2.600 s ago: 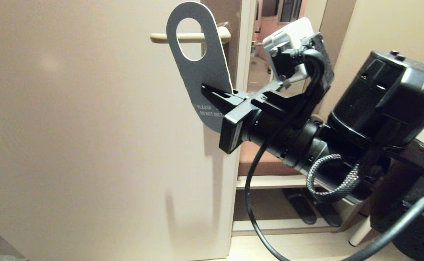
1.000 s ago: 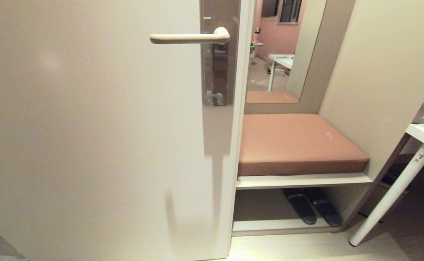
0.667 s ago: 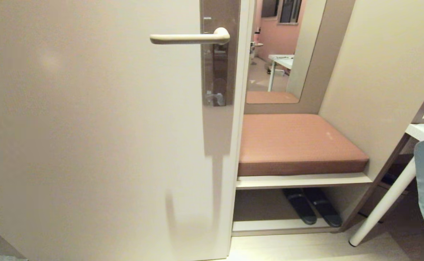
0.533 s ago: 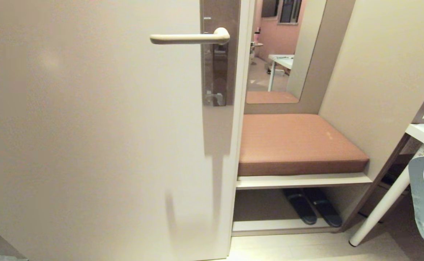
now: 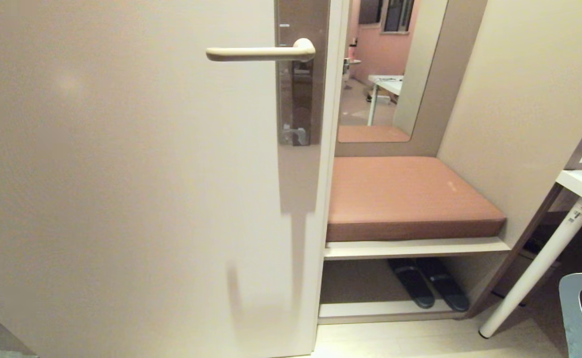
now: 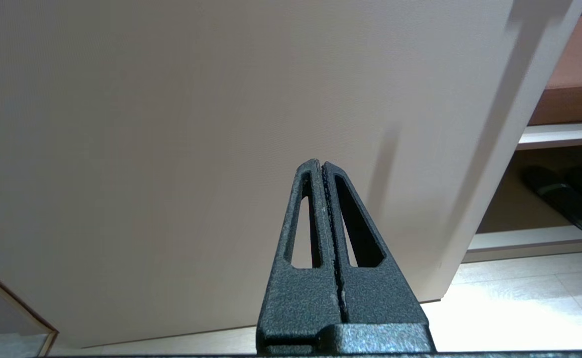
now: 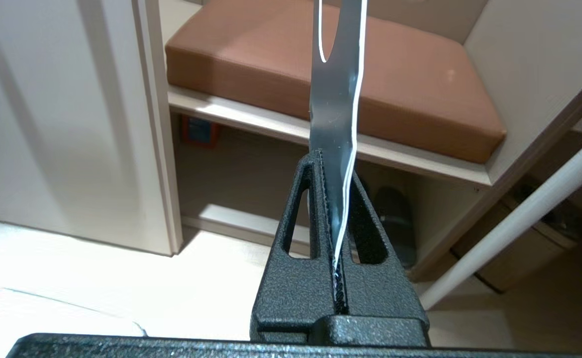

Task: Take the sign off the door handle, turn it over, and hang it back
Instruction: Hand it to the other hand

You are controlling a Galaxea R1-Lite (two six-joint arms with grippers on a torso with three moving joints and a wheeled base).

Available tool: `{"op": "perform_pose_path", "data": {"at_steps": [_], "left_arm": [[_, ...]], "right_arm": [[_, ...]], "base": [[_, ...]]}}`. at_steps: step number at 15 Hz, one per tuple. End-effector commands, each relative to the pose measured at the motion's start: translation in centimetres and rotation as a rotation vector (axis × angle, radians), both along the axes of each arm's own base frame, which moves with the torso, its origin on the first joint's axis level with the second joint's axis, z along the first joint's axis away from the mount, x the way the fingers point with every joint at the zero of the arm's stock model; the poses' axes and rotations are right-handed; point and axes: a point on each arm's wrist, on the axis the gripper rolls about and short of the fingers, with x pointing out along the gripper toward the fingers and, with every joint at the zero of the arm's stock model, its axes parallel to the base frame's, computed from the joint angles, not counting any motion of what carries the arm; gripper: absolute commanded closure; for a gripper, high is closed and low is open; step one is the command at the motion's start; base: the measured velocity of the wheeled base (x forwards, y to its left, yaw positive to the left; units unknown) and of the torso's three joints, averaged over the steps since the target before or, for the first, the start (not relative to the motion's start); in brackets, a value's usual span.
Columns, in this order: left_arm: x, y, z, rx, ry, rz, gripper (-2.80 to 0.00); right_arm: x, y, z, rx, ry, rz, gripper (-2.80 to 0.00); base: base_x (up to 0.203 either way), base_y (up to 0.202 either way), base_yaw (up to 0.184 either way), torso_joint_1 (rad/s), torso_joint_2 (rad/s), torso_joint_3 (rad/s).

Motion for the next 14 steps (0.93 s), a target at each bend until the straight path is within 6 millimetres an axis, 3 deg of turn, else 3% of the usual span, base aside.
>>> {"op": "perform_pose_path", "data": {"at_steps": [1, 7, 14], "left_arm": [[0.0, 0.0, 0.0, 0.000, 0.001, 0.000, 0.00], [0.0, 0.0, 0.0, 0.000, 0.001, 0.000, 0.00], [0.0, 0.0, 0.0, 0.000, 0.001, 0.000, 0.00]], "right_arm": [[-0.7, 0.0, 0.0, 0.007, -0.066, 0.002, 0.00], [-2.3, -0.1, -0.8, 0.105, -0.046, -0.041, 0.00], [-2.6, -0.3, -1.0, 0.231, -0.060, -0.117, 0.00]], "base": [[0.000, 0.000, 0.000, 0.000, 0.00, 0.000], [0.000, 0.000, 0.000, 0.000, 0.00, 0.000], [0.000, 0.000, 0.000, 0.000, 0.00, 0.000]]}}
